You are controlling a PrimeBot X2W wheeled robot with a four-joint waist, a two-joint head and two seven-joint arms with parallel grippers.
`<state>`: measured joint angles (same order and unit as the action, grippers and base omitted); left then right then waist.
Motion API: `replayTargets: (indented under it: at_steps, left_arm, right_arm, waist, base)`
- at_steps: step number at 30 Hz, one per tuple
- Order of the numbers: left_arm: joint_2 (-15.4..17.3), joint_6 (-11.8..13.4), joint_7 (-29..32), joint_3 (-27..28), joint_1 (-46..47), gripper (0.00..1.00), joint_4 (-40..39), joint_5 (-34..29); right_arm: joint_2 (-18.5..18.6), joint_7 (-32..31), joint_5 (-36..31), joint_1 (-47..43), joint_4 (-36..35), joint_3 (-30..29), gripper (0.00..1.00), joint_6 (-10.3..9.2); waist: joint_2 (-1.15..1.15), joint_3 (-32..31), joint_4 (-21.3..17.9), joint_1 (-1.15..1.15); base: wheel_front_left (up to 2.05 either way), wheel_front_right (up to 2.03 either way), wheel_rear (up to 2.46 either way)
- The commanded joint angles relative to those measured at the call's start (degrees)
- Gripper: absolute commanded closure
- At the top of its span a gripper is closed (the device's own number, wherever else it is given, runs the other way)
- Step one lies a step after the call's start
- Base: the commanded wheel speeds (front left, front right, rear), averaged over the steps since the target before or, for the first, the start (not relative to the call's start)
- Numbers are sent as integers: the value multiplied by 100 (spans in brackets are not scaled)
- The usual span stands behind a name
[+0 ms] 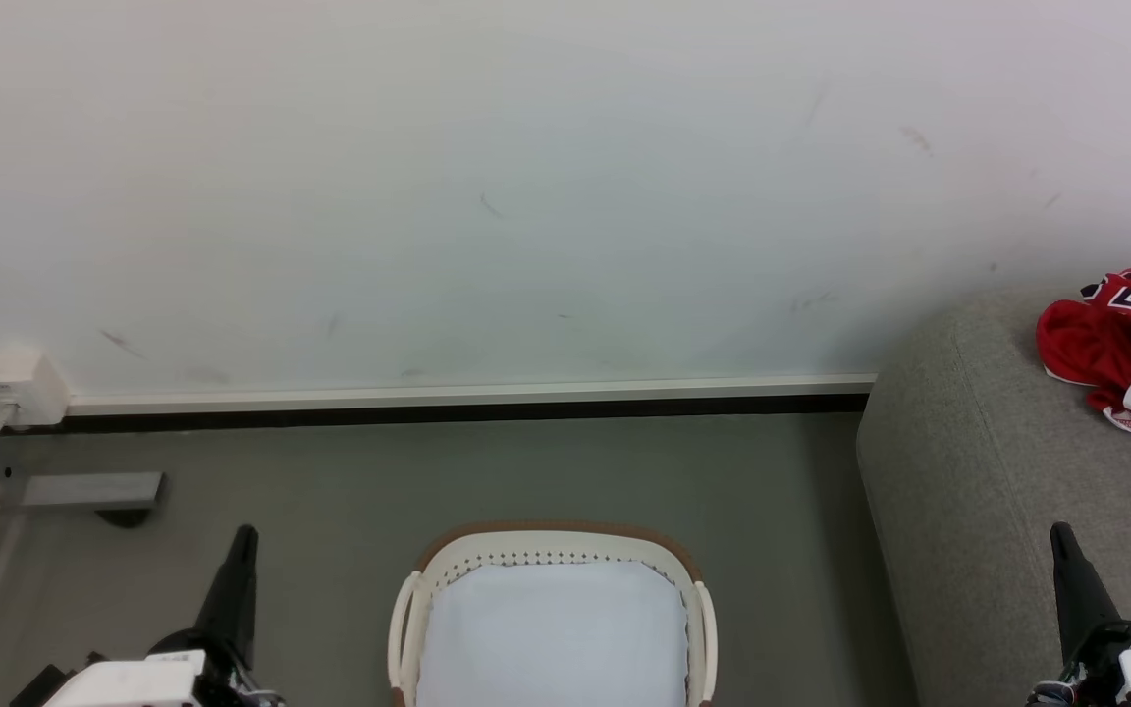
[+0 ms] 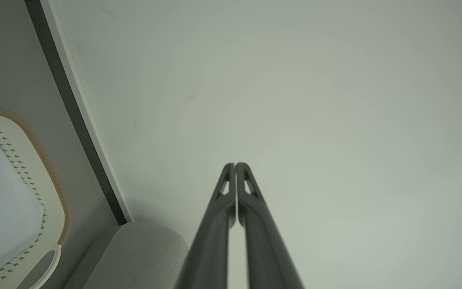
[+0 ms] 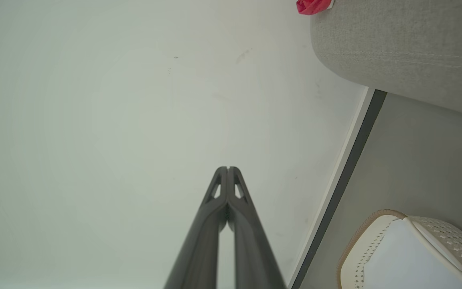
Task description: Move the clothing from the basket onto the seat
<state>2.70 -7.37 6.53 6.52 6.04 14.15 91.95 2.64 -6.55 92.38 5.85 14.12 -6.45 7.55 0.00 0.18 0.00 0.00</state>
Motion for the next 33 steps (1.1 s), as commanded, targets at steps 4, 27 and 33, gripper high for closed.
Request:
replayTargets:
  at_steps: [4,27,33]
  left_arm:
    - [33,-27,22,10,49,100,-16,85]
    - [33,-28,23,9,48,100,-17,85]
    - [34,-28,23,9,48,100,-17,85]
  right_arm:
    - [45,-17,8,70,-28,-22,100,-12]
    - [45,-17,8,70,-28,-22,100,-12]
    - [45,-17,8,70,-28,-22,100,-12]
  waist:
    - [0,0,0,0]
    - [0,0,0,0]
    - [0,0,0,0]
  base:
    - [0,0,0]
    - [0,0,0]
    - [0,0,0]
